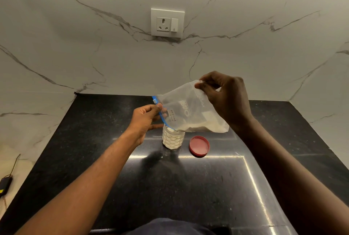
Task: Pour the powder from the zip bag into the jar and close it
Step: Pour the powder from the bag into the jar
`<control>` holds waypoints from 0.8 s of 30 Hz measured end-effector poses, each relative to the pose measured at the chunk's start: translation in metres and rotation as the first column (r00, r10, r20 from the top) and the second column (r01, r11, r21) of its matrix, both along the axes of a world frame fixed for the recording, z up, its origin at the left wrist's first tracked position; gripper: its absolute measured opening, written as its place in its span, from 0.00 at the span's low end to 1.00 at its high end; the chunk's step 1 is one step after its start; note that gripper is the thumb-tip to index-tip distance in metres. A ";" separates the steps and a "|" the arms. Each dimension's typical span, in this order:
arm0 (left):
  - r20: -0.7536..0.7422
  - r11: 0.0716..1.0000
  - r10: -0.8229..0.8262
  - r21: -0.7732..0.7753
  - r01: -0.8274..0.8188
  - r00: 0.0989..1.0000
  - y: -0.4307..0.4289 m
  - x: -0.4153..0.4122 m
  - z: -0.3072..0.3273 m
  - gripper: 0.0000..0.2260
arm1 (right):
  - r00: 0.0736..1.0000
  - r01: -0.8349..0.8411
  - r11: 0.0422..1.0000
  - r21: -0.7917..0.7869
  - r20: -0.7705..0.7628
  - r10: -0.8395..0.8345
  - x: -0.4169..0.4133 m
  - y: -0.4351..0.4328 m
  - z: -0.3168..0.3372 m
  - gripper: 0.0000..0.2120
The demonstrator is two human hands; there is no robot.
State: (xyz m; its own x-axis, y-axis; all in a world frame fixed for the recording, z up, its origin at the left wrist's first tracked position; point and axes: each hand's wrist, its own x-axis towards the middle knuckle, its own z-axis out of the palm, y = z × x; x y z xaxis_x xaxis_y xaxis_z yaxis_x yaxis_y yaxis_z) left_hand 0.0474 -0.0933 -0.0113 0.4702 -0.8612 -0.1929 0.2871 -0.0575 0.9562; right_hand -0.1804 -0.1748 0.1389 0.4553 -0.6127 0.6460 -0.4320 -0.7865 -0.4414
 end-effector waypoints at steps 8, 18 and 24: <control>0.009 1.000 -0.003 0.004 0.003 1.000 0.000 0.002 -0.001 0.10 | 0.999 -0.034 0.999 0.034 0.006 0.034 -0.001 -0.007 0.001 0.08; 0.004 1.000 -0.017 0.001 0.017 1.000 -0.001 0.003 -0.002 0.11 | 0.999 -0.038 0.999 0.022 0.013 0.038 0.000 -0.011 0.002 0.07; 0.011 1.000 -0.006 0.009 0.006 1.000 -0.001 0.003 -0.003 0.10 | 0.999 -0.038 0.999 0.007 0.027 0.038 0.004 -0.009 -0.001 0.06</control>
State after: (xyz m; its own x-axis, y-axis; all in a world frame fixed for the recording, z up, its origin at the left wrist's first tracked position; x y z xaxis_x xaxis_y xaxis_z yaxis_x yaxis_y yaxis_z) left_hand 0.0505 -0.0946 -0.0144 0.4675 -0.8622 -0.1952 0.2762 -0.0673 0.9587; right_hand -0.1765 -0.1837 0.1382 0.4613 -0.5997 0.6539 -0.3897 -0.7990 -0.4579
